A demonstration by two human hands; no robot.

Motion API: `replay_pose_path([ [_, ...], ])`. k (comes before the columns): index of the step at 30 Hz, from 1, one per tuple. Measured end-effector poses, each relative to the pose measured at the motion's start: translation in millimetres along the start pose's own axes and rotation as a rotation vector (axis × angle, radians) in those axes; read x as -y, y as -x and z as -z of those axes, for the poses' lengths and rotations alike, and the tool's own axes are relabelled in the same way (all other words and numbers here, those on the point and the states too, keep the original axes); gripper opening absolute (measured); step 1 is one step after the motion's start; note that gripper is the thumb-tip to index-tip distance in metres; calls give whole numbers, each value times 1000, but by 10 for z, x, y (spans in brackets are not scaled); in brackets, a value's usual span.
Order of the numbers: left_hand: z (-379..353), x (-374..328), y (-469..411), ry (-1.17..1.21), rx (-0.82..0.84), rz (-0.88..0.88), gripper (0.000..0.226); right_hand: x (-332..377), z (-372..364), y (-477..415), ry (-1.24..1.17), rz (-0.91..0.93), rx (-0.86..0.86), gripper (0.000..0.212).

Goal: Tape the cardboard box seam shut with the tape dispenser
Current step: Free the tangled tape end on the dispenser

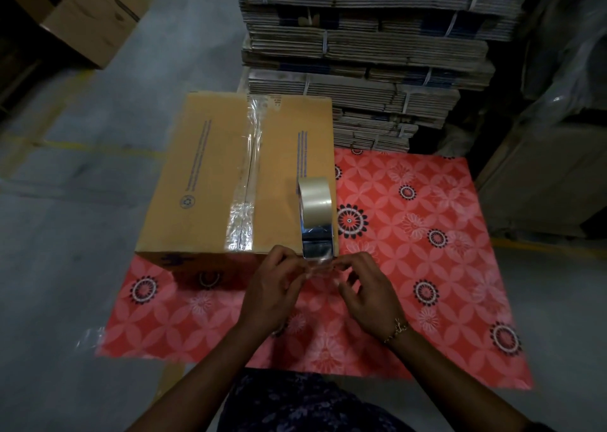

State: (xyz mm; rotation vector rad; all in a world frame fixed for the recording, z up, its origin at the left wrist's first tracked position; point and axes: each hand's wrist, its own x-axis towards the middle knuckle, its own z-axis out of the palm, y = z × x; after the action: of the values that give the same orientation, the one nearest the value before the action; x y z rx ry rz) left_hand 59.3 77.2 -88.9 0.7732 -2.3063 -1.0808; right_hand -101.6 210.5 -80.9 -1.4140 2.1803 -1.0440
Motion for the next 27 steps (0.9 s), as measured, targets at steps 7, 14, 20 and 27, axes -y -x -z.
replay_pose_path([
  [7,7,6,-22,58,26,36,9,-52,1,-129,14,52,23,6],
  [14,-88,29,35,393,-47,291,48,-75,33,-174,-46,37,52,3],
  [20,-145,-53,49,546,-79,436,20,-105,43,-219,-124,-8,76,2],
  [27,-126,-154,38,609,-74,466,14,-108,75,-272,-156,-40,113,2],
])
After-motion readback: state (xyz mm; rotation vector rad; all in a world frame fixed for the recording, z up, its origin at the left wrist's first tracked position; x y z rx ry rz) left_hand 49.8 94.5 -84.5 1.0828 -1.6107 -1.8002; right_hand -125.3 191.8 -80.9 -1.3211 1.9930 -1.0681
